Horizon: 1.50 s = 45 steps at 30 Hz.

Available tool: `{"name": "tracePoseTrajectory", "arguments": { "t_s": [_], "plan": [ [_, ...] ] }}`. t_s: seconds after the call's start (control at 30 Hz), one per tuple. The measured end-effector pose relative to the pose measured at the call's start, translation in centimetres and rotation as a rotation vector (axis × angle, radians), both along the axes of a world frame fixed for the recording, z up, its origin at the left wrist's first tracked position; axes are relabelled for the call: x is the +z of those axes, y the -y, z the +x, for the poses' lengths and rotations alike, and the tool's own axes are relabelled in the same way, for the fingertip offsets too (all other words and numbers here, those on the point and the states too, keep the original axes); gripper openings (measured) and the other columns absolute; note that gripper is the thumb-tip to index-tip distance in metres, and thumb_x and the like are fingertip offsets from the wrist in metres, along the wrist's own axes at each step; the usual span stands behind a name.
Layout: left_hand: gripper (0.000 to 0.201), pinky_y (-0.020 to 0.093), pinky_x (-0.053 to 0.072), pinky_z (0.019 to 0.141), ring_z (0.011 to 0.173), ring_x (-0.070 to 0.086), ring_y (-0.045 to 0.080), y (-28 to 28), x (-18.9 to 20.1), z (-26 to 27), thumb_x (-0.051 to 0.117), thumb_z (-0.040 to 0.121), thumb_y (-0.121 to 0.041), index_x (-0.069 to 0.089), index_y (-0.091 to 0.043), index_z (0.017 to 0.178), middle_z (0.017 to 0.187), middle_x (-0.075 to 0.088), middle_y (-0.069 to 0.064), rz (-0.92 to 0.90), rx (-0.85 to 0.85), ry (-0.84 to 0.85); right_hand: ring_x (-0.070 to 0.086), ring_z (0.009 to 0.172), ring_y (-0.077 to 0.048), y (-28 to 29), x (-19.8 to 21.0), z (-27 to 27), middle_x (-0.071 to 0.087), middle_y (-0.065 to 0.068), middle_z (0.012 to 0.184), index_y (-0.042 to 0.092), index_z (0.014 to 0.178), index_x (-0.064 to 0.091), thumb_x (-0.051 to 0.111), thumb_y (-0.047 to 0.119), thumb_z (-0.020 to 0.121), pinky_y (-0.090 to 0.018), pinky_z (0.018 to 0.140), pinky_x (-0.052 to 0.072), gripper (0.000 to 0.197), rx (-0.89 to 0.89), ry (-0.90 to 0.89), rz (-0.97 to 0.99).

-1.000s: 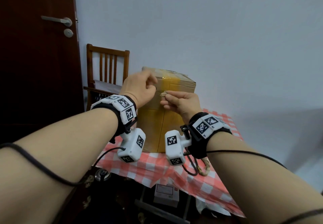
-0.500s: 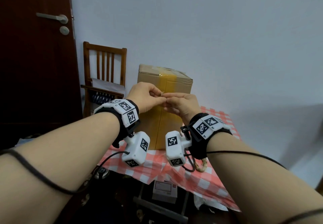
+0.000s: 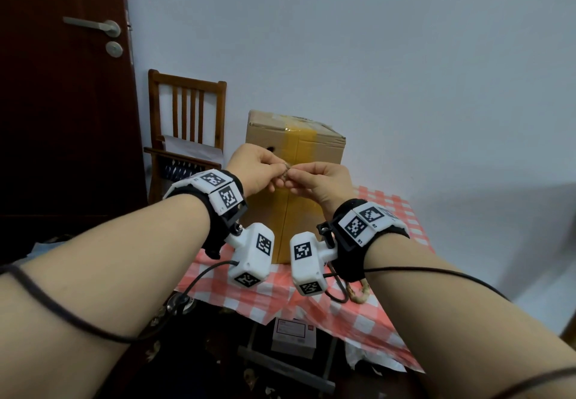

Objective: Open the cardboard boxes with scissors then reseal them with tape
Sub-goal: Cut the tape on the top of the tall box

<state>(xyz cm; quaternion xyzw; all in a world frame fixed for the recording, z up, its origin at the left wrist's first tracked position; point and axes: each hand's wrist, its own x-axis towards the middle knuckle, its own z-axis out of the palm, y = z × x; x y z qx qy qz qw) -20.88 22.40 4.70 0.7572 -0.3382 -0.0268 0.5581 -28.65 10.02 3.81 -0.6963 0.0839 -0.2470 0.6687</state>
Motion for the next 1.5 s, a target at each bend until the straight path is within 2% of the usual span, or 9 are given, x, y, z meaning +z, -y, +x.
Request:
{"name": "tracePoseTrajectory", "arguments": {
  "t_s": [0.13, 0.3, 0.6, 0.93, 1.1, 1.3, 1.4, 1.43, 1.5],
  "plan": [
    [0.008, 0.031, 0.057, 0.069, 0.077, 0.069, 0.02, 0.0, -0.2, 0.1, 0.064, 0.09, -0.016, 0.069, -0.021, 0.086, 0.083, 0.071, 0.006, 0.075, 0.078, 0.134, 0.063, 0.052, -0.009, -0.3, -0.2, 0.1, 0.067, -0.005, 0.06, 0.003, 0.079, 0.068, 0.067, -0.002, 0.083, -0.019, 0.056, 0.056, 0.007, -0.023, -0.009, -0.048],
    [0.022, 0.026, 0.052, 0.067, 0.084, 0.066, 0.021, -0.7, 0.1, 0.3, 0.071, 0.083, -0.011, 0.07, -0.01, 0.105, 0.101, 0.069, 0.004, -0.029, 0.023, -0.025, 0.065, 0.056, -0.011, -0.3, 0.2, 0.0, 0.069, -0.008, 0.067, 0.003, 0.084, 0.069, 0.069, -0.001, 0.082, -0.02, 0.059, 0.057, 0.005, 0.007, -0.01, -0.058],
    [0.008, 0.019, 0.054, 0.064, 0.062, 0.062, 0.012, -2.0, 0.4, 0.4, 0.068, 0.086, -0.013, 0.071, -0.009, 0.092, 0.074, 0.069, 0.007, -0.026, 0.03, -0.078, 0.066, 0.063, -0.015, -1.2, 0.3, 0.4, 0.069, -0.013, 0.076, 0.0, 0.087, 0.068, 0.071, -0.005, 0.078, -0.021, 0.063, 0.057, 0.011, 0.045, 0.021, 0.013],
    [0.015, 0.018, 0.056, 0.054, 0.056, 0.065, 0.014, -3.7, 1.7, -0.5, 0.066, 0.084, 0.002, 0.066, 0.009, 0.096, 0.074, 0.068, 0.018, -0.203, -0.125, -0.416, 0.062, 0.05, -0.011, -1.6, 1.1, 0.9, 0.066, -0.007, 0.06, 0.001, 0.083, 0.065, 0.062, -0.008, 0.085, -0.019, 0.053, 0.055, 0.009, 0.063, -0.012, -0.005],
    [0.012, 0.02, 0.058, 0.058, 0.06, 0.068, 0.016, -4.0, 1.7, -0.2, 0.067, 0.081, 0.003, 0.068, 0.007, 0.092, 0.074, 0.07, 0.017, -0.203, -0.177, -0.47, 0.062, 0.05, -0.013, -1.7, 1.1, 0.8, 0.066, -0.01, 0.061, -0.002, 0.084, 0.064, 0.062, -0.008, 0.085, -0.019, 0.051, 0.054, 0.006, 0.067, -0.021, 0.015],
    [0.012, 0.016, 0.048, 0.047, 0.055, 0.059, 0.012, -3.3, 1.7, 0.1, 0.068, 0.086, -0.011, 0.068, 0.0, 0.086, 0.068, 0.066, 0.007, -0.068, -0.046, -0.254, 0.059, 0.048, -0.013, -1.8, 1.2, 1.2, 0.063, -0.014, 0.066, 0.0, 0.08, 0.064, 0.063, -0.005, 0.085, -0.021, 0.049, 0.053, 0.008, -0.02, 0.011, -0.096],
    [0.006, 0.026, 0.051, 0.069, 0.074, 0.059, 0.013, -2.7, 1.5, 0.6, 0.066, 0.087, -0.017, 0.069, -0.012, 0.085, 0.082, 0.067, 0.003, -0.07, 0.243, 0.017, 0.057, 0.049, -0.009, -2.1, 1.4, 1.9, 0.064, -0.006, 0.07, 0.006, 0.083, 0.066, 0.063, 0.003, 0.088, -0.02, 0.05, 0.05, 0.006, -0.172, 0.028, -0.24],
    [0.008, 0.029, 0.05, 0.078, 0.082, 0.057, 0.013, -2.7, 1.5, 0.9, 0.063, 0.087, -0.015, 0.068, -0.014, 0.093, 0.092, 0.065, 0.003, -0.098, 0.339, 0.099, 0.057, 0.052, -0.008, -2.1, 1.5, 2.2, 0.064, -0.002, 0.071, 0.011, 0.082, 0.066, 0.063, 0.007, 0.088, -0.02, 0.052, 0.05, 0.008, -0.227, 0.023, -0.312],
    [0.037, 0.03, 0.047, 0.088, 0.099, 0.052, 0.015, -2.7, 1.7, 1.6, 0.061, 0.084, -0.009, 0.06, -0.018, 0.12, 0.117, 0.056, 0.006, -0.078, 0.419, 0.268, 0.06, 0.067, -0.008, -2.2, 1.9, 2.5, 0.065, 0.005, 0.079, 0.019, 0.084, 0.066, 0.062, 0.016, 0.09, -0.023, 0.066, 0.051, 0.008, -0.297, 0.002, -0.501]
  ]
}}
